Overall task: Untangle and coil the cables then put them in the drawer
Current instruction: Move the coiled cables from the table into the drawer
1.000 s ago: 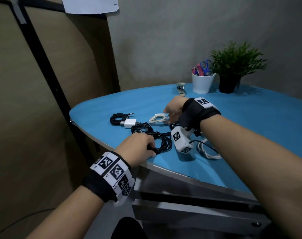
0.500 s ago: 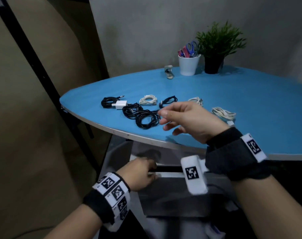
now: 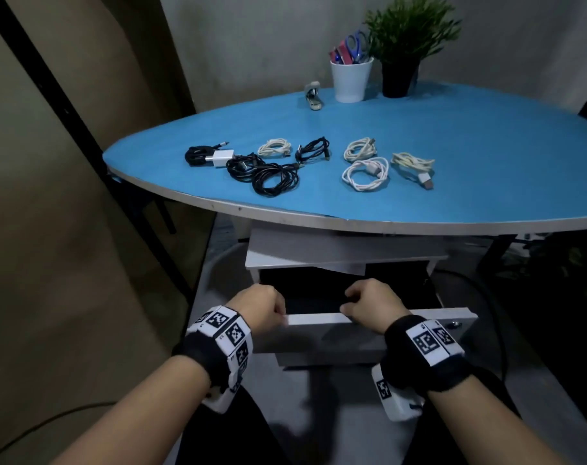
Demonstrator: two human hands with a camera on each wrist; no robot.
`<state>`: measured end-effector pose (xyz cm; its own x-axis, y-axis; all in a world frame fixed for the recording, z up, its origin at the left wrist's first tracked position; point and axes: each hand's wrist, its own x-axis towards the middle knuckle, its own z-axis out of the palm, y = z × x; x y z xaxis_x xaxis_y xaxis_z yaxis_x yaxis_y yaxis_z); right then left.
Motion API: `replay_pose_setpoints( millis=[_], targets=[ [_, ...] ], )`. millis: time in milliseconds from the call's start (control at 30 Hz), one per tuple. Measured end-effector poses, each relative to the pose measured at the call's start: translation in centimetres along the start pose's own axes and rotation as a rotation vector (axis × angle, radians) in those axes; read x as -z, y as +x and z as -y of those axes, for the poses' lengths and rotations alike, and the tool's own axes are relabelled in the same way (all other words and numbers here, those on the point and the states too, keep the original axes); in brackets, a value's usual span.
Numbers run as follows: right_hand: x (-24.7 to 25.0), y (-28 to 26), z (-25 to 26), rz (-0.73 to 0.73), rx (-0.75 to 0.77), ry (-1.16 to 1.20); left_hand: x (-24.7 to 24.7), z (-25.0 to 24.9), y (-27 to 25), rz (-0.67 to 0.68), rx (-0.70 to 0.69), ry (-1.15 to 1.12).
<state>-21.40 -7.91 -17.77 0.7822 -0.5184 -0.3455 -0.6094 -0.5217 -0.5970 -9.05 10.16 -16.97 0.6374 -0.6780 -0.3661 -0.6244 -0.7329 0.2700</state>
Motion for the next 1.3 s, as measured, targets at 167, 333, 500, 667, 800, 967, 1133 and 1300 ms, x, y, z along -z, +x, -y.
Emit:
replay_pose_setpoints(
  millis=[167, 333, 500, 667, 800, 967, 1133, 1300],
  targets=[
    [-2.4, -1.8, -0.6, 0.1, 0.041, -0.017, -1.3, -0.1, -3.3, 0.075, -0.061, 0.018],
    [-3.0, -2.8, -0.7, 0.139, 0.093, -0.014, -2.3, 0.2, -4.4, 0.052, -0.062, 0.033],
    [-0.8, -3.0, 0.3, 0.219, 0.114, -0.044, 1.5, 0.1, -3.8, 0.186, -0.079, 0.036],
    [3.7, -3.0, 3.9, 0.093, 0.194, -0.009, 9.3, -1.3, -1.3, -0.348, -0.104, -0.08],
    [8.8, -1.9, 7.7, -0.328, 0.325, 0.065, 13.2, -2.7, 1.6, -0.691, -0.124, -0.025],
    [12.6, 1.7, 10.0, -0.455, 0.285, -0.178, 14.3, -3.2, 4.7, -0.452, -0.017, 0.156],
    [12.7, 4.2, 10.0, -0.334, 0.228, -0.425, 14.1, -3.6, 4.3, -0.524, -0.043, 0.062],
    [13.1, 4.0, 9.9, -0.337, 0.256, -0.361, 13.7, -4.3, 0.0, -0.599, -0.103, -0.045]
  ],
)
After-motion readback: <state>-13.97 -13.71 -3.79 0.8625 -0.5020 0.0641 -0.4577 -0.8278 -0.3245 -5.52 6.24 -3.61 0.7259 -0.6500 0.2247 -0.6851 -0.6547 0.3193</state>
